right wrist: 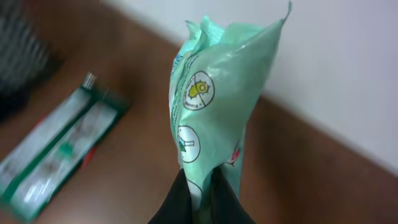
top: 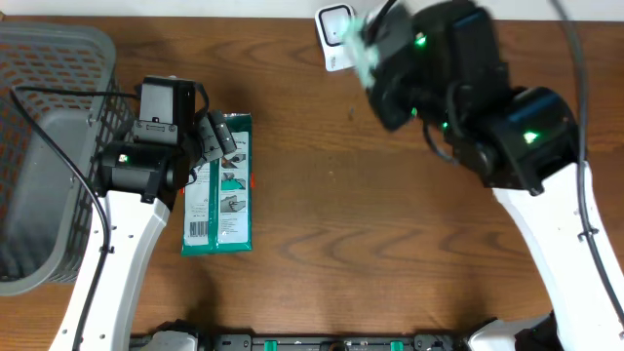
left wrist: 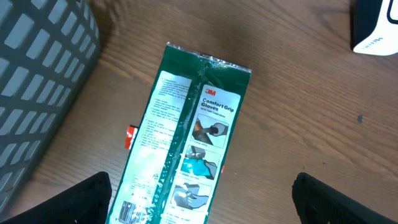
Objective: Scan the item barcode
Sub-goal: 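Carry the wipes pack up to the white scanner, then hold the wipes pack against the white scanner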
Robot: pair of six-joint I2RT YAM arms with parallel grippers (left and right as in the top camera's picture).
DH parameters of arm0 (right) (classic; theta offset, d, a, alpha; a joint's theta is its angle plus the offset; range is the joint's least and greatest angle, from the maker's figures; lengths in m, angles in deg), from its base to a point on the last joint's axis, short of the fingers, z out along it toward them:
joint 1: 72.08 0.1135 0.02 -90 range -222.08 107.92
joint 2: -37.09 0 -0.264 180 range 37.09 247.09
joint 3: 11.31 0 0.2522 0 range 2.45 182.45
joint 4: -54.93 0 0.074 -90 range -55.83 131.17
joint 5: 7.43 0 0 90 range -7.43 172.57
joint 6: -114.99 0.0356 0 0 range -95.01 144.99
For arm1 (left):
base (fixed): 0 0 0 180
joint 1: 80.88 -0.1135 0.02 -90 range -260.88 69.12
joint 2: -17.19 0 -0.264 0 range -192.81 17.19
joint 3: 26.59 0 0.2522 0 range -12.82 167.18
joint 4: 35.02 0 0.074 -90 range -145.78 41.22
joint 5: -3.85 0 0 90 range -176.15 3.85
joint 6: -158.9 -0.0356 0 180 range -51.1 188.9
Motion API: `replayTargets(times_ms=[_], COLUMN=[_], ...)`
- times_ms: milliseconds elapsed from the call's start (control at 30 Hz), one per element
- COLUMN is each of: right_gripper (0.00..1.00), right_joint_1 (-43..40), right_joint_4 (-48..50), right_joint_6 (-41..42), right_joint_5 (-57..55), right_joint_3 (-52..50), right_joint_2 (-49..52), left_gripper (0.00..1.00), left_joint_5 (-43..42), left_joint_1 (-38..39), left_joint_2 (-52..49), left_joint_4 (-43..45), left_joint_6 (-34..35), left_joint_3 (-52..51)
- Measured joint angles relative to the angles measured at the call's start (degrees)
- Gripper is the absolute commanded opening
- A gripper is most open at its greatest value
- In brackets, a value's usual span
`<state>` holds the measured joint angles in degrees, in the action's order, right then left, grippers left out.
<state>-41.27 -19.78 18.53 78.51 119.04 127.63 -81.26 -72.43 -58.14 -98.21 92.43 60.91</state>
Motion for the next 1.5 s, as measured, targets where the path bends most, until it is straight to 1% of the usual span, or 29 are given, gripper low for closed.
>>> replayTargets(times_ms=[100,200,433,600,800,1033,1133,1267,1500], right_gripper=[0.01,0.01,0.01,0.01,0.01,0.01,0.01,0.01,0.01], right_joint_1=[-0.24,-0.26,-0.26,-0.26,-0.26,-0.26,-0.26,-0.26,-0.26], right_joint_4=[4.68,9.55,21.70,33.51,47.89,63.78,69.90,75.21,75.78], right_joint_6=[-0.70,-2.86,-11.87,-22.08,-33.48,-45.38,-49.00,-51.65,-53.05], right_joint_5=[-2.60,-4.31,-9.94,-17.31,-24.15,-30.77,-32.02,-32.81,-32.81], right_joint_3=[0.44,0.48,0.44,0.33,0.31,0.20,0.13,0.13,0.13], right_joint_2=[0.87,3.80,16.46,27.50,37.86,46.47,49.35,52.68,57.79], left_gripper=[0.94,0.93,0.93,0.93,0.93,0.93,0.93,0.93,0.93], left_joint_5=[0.00,0.00,0.00,0.00,0.00,0.00,0.00,0.00,0.00], left_joint_1=[0.00,0.00,0.00,0.00,0.00,0.00,0.00,0.00,0.00], left_joint_2=[0.00,0.00,0.00,0.00,0.00,0.00,0.00,0.00,0.00], left_joint_4=[0.02,0.00,0.02,0.02,0.02,0.02,0.02,0.00,0.00], left_joint_6=[0.00,0.00,0.00,0.02,0.00,0.02,0.00,0.02,0.00], left_joint_3=[0.00,0.00,0.00,0.00,0.00,0.00,0.00,0.00,0.00])
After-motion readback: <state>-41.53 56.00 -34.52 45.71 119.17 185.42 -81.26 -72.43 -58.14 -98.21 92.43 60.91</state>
